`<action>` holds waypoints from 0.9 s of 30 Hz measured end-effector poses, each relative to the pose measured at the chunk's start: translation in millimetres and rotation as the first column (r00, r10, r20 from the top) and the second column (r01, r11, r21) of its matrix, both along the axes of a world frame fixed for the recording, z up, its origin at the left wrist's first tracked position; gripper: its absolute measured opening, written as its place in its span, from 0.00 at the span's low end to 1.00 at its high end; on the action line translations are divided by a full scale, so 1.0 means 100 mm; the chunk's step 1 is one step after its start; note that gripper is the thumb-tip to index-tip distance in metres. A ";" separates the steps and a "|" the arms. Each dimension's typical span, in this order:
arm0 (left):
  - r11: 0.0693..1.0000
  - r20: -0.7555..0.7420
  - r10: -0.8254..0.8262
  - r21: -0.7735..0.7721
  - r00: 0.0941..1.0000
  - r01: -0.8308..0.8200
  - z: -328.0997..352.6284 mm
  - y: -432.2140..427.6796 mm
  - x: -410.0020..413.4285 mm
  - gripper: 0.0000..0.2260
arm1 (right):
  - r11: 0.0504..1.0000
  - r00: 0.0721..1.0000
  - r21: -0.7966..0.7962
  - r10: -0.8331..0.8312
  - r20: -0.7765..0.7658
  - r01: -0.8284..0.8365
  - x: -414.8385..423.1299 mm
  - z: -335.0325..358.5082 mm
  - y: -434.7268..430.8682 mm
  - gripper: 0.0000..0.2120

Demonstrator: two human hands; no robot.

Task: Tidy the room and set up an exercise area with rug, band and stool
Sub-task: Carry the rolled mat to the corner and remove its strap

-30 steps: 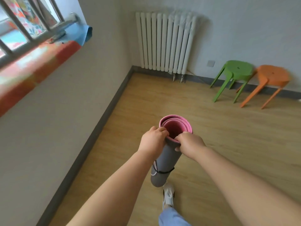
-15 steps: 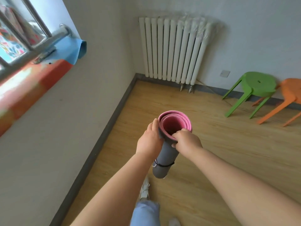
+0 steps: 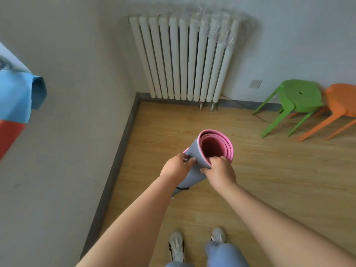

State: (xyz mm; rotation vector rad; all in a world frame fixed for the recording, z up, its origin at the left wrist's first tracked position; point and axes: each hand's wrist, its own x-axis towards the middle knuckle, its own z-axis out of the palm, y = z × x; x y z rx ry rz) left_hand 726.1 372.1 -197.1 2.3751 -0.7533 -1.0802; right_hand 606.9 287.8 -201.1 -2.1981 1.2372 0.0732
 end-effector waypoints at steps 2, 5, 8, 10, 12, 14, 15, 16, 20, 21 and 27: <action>0.999 -0.028 0.034 -0.008 0.999 -0.034 -0.10 -0.28 0.19 0.23 | 0.998 0.996 0.035 -0.056 0.062 0.054 0.22 -0.11 -0.28 0.07; 0.995 -0.010 0.093 -0.038 0.996 -0.093 -0.19 -0.65 0.42 0.21 | 0.991 0.988 0.098 -0.105 0.115 0.094 0.52 -0.28 -0.64 0.08; 0.982 0.009 0.178 -0.057 0.984 -0.178 -0.33 -1.01 0.65 0.19 | 0.974 0.973 0.181 -0.163 0.163 0.133 0.83 -0.48 -0.99 0.08; 0.970 0.017 0.232 -0.077 0.973 -0.230 -0.49 -1.24 0.81 0.20 | 0.958 0.958 0.237 -0.208 0.196 0.160 1.03 -0.59 -1.20 0.08; 0.959 0.011 0.269 -0.093 0.963 -0.267 -0.71 -1.48 0.98 0.20 | 0.933 0.939 0.306 -0.263 0.220 0.190 1.24 -0.78 -1.42 0.07; 0.950 0.005 0.295 -0.108 0.956 -0.293 -0.96 -1.66 1.14 0.21 | 0.901 0.916 0.377 -0.321 0.242 0.216 1.40 -0.99 -1.59 0.08; 0.946 -0.002 0.304 -0.115 0.953 -0.302 -1.08 -1.73 1.22 0.20 | 0.880 0.901 0.413 -0.357 0.246 0.236 1.48 -1.09 -1.66 0.08; 0.946 -0.006 0.305 -0.117 0.952 -0.304 -1.23 -1.81 1.32 0.20 | 0.860 0.886 0.443 -0.389 0.251 0.253 1.57 -1.23 -1.75 0.08; 0.971 0.022 0.219 -0.102 0.975 -0.216 -1.78 -2.08 1.65 0.18 | 0.750 0.799 0.583 -0.539 0.268 0.311 1.77 -1.67 -2.01 0.08; 0.978 0.028 0.187 -0.098 0.982 -0.183 -1.96 -2.16 1.73 0.18 | 0.723 0.781 0.610 -0.568 0.261 0.323 1.81 -1.85 -2.09 0.08; 0.998 0.075 0.002 -0.063 0.997 0.003 -3.14 -2.61 1.78 0.20 | 0.634 0.724 0.685 -0.652 0.225 0.358 1.73 -2.99 -2.59 0.10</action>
